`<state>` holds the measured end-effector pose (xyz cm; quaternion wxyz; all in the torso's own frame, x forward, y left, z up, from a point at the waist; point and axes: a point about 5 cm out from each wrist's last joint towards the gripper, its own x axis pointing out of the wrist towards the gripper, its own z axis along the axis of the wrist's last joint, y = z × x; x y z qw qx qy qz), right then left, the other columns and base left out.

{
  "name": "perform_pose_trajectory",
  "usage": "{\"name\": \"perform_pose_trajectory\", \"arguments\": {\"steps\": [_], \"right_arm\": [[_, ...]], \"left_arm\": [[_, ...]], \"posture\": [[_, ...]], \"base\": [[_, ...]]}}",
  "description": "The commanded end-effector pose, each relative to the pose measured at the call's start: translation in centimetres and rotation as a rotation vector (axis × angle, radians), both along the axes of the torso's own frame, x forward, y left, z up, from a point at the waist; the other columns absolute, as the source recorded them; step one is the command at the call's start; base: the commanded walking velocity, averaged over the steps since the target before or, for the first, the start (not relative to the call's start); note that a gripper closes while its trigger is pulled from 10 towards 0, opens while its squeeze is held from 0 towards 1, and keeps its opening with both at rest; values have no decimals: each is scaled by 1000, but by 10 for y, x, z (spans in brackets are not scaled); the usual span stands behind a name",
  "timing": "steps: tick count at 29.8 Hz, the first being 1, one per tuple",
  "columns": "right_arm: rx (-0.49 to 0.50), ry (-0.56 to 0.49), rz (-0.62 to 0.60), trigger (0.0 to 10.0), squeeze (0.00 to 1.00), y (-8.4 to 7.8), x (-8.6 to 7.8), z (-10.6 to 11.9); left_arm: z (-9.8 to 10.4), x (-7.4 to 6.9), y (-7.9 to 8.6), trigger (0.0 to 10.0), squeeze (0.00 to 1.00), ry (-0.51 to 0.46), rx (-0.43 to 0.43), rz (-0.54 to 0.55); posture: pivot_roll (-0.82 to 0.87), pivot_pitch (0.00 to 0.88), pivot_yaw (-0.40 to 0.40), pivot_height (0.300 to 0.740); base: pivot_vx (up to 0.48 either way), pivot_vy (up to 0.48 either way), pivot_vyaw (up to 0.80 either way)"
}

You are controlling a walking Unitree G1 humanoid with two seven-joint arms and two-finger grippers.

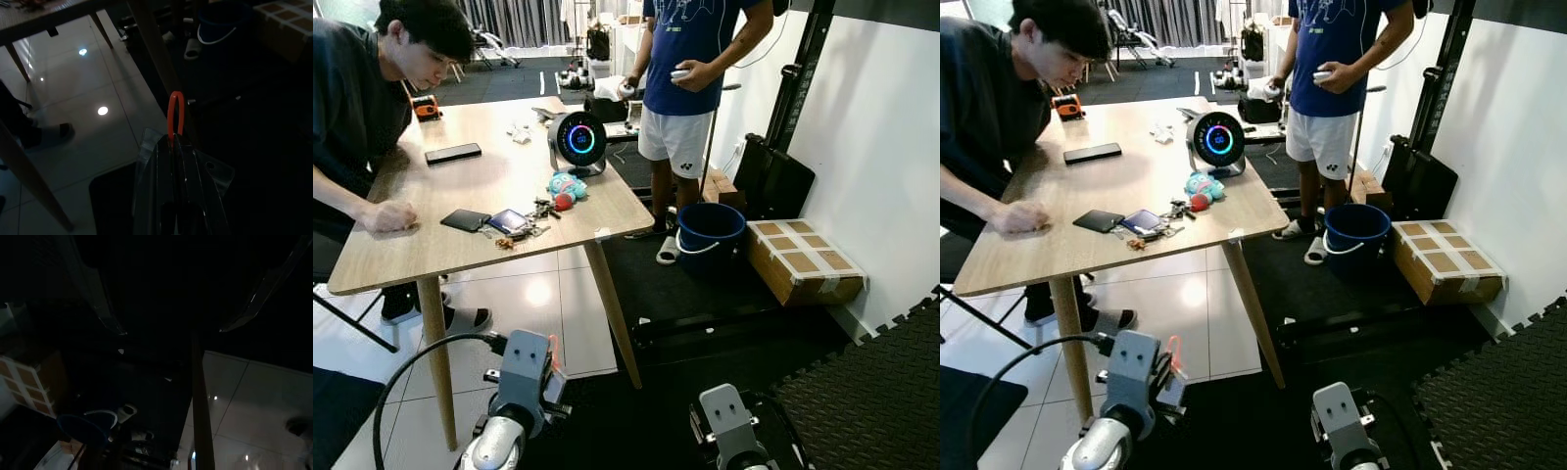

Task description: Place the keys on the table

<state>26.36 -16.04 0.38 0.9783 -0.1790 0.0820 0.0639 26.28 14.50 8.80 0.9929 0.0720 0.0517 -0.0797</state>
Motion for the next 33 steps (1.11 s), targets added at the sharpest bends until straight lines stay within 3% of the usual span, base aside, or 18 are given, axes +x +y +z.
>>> {"name": "perform_pose_trajectory", "arguments": {"steps": [1, 13, 17, 20, 28, 33], "right_arm": [[16, -23, -5, 10000, 0, 0, -3, 1], [49, -236, 17, 10000, 0, -1, 10, 43], [62, -294, 16, 10000, 0, -3, 8, 55], [74, -342, 22, 10000, 0, -1, 3, 67], [65, -363, 35, 10000, 0, 3, 3, 77], [73, -338, 104, 10000, 0, 15, 9, 85]], "left_arm": [[1, -1, 7, 10000, 0, -15, 47, 22], [28, 8, 10, 10000, 0, -67, 52, 13], [32, 7, 10, 10000, 0, -81, 61, 6], [45, 5, 7, 10000, 0, -117, 42, -10], [90, 11, -1, 10000, 0, -251, 8, -32], [90, 14, -7, 10000, 0, -212, 68, -98]], "posture": [[90, 94, 38, 740], [95, 100, 41, 740], [92, 105, 50, 740], [88, 106, 56, 740], [93, 105, 65, 740], [97, 103, 66, 740]], "base": [[0, 0, 0], [0, 0, 0], [0, 0, 0], [0, 0, 0], [0, 0, 0], [0, 0, 0]]}}
